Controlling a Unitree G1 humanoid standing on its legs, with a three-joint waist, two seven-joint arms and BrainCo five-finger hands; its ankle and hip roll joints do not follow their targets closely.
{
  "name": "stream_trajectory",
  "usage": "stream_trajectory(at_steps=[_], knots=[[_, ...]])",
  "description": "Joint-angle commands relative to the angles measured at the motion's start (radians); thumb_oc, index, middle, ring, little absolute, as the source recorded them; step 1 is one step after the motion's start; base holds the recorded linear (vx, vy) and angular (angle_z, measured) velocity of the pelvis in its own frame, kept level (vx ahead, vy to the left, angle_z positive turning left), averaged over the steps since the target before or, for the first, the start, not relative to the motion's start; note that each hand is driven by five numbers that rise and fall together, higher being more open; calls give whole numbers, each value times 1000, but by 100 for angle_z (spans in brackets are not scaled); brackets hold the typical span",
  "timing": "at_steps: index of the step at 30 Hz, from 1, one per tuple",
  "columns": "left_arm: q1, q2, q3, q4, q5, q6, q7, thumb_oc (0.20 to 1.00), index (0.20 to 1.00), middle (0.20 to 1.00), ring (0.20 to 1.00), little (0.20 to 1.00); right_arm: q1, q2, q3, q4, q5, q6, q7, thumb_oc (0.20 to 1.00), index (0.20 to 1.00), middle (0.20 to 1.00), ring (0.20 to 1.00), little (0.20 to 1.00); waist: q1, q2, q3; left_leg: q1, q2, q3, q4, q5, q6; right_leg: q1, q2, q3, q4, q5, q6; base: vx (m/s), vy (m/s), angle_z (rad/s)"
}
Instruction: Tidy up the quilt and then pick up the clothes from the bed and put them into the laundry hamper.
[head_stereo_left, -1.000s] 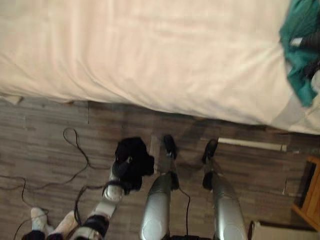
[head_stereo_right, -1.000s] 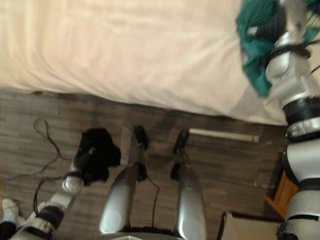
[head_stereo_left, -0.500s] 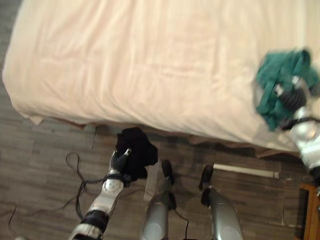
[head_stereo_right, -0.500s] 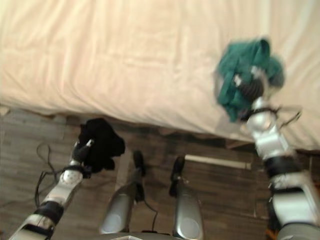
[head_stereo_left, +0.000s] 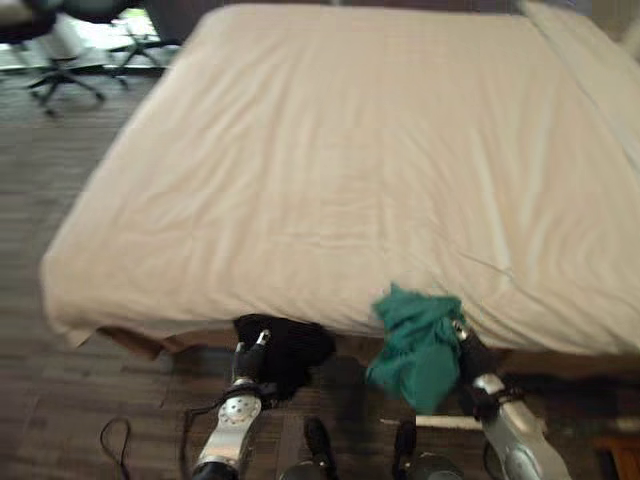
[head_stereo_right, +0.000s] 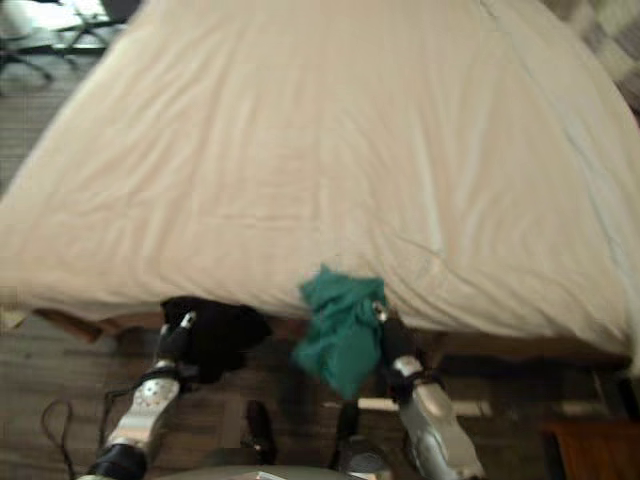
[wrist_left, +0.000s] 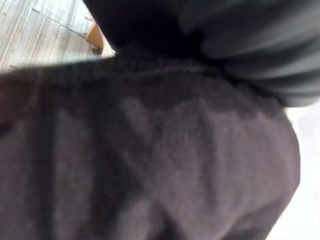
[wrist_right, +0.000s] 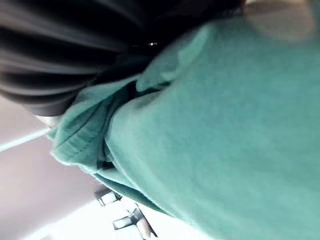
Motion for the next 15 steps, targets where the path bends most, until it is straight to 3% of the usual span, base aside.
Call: stream_trajectory(at_steps=[1,2,3,4,5,6,7,8,9,10,12,13,14,15], knots=[[7,97,26,-130,-74,-80,48,200,200,200,200,200,-102,11,-95,1,-157,-73,-94,200,200,200,200,200,-10,-22,-21,120,120,140,-2,75,-19,48,-93,-75,1,-41,133,52,267,224],[30,95,17,-174,-80,-73,24,200,200,200,200,200,-104,-25,-112,16,-404,-43,-186,200,200,200,200,200,-6,-18,-39,115,143,173,1,105,-26,83,-95,-114,4,-46,127,111,405,273],[52,101,27,-194,-87,-78,13,200,200,200,200,200,-105,-62,-112,24,-547,-25,-221,200,200,200,200,200,18,-21,-43,106,137,150,2,111,-22,101,-104,-131,19,-48,126,125,302,206],[55,101,28,-197,-87,-76,13,200,200,200,200,200,-104,-59,-111,24,-555,-24,-225,200,200,200,200,200,14,-21,-44,105,136,147,2,111,-21,102,-105,-136,20,-48,127,139,459,273],[88,114,44,-221,-91,-74,0,200,200,200,200,200,-76,-59,-124,35,-635,0,-234,200,200,200,200,200,33,-29,-44,90,91,79,-5,77,13,107,-150,-174,98,-43,137,116,456,187],[91,124,51,-231,-92,-76,0,200,200,200,200,200,-71,-41,-128,57,-623,7,-238,200,200,200,200,200,51,-35,-39,84,70,50,-9,61,26,105,-176,-186,158,-9,152,298,764,175],[83,138,61,-231,-91,-71,17,200,200,200,200,200,-60,-12,-128,86,-627,30,-234,200,200,200,200,200,71,-46,-31,74,11,-32,-16,12,69,93,-251,-180,295,78,196,216,455,133],[82,139,60,-231,-91,-70,17,200,200,200,200,200,-60,-10,-129,86,-628,30,-234,200,200,200,200,200,68,-49,-32,73,5,-34,-16,12,73,92,-258,-183,299,77,198,287,482,208],[84,148,66,-240,-90,-69,27,200,200,200,200,200,-51,-1,-126,86,-644,36,-227,200,200,200,200,200,73,-50,-22,77,-18,-66,-18,-5,88,77,-294,-163,377,145,211,181,264,202],[87,154,68,-240,-94,-72,31,200,200,200,200,200,-42,2,-126,101,-649,35,-234,200,200,200,200,200,82,-48,-16,75,-23,-95,-18,-15,97,71,-297,-129,406,159,213,284,418,202],[70,149,44,-225,-108,-72,38,200,200,200,200,200,-32,25,-129,104,-639,51,-234,200,200,200,200,200,68,-31,2,88,-45,-194,-18,-22,97,-15,-210,75,438,33,173,272,355,152],[50,139,2,-215,-102,-75,27,200,200,200,200,200,-29,31,-140,121,-629,39,-256,200,200,200,200,200,53,2,27,80,-67,-303,-18,0,94,-94,-74,225,354,-102,127,176,180,211],[49,138,1,-215,-102,-76,27,200,200,200,200,200,-30,30,-141,122,-629,38,-256,200,200,200,200,200,50,4,26,77,-65,-307,-18,1,93,-93,-72,221,351,-100,125,125,110,301],[50,132,-11,-222,-103,-78,14,200,200,200,200,200,-31,31,-152,118,-625,39,-260,200,200,200,200,200,46,10,38,87,-84,-362,-18,-7,90,-100,-49,270,297,-119,126,89,49,299]])
